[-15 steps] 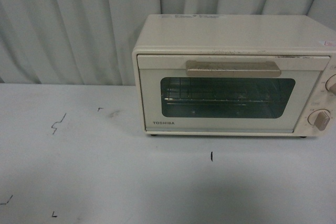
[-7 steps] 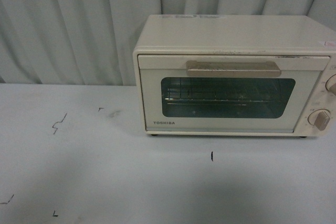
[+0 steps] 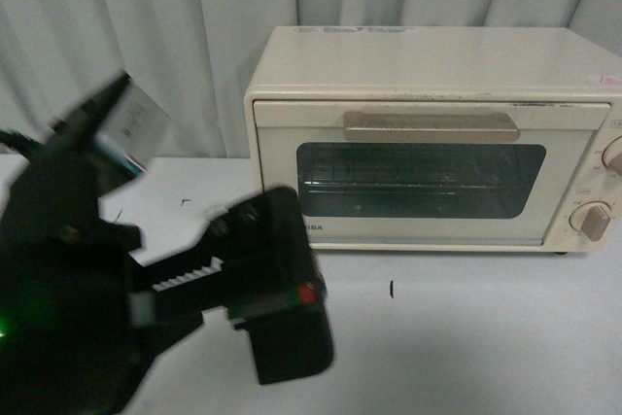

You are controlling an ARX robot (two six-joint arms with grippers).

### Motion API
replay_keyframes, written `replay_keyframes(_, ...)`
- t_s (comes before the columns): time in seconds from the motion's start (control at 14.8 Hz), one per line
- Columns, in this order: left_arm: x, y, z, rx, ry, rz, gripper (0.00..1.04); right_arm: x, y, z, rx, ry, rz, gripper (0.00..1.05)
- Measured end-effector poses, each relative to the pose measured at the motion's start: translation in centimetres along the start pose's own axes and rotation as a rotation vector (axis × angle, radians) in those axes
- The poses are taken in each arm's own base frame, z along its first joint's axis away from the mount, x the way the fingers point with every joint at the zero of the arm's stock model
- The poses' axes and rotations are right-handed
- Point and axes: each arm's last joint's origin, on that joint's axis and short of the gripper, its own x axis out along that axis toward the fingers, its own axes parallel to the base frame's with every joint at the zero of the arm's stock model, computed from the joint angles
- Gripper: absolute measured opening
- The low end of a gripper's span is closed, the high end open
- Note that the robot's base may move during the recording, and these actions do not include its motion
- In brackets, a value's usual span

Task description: Open oven

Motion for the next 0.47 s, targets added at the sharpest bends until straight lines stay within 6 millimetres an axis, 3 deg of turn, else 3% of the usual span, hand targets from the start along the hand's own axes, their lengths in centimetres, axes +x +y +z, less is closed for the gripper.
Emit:
replay_keyframes(0.14,3.5,0.6,-1.1,-0.094,0.059,0.063,0.98,0.0,0.0,0.0,0.000,0.000,0.000,0.98)
replay_keyframes(0.47,7.6,0.2,-2.4,-0.331,0.043,0.137,0.98,0.0,0.0,0.0,0.000,0.000,0.000,0.98)
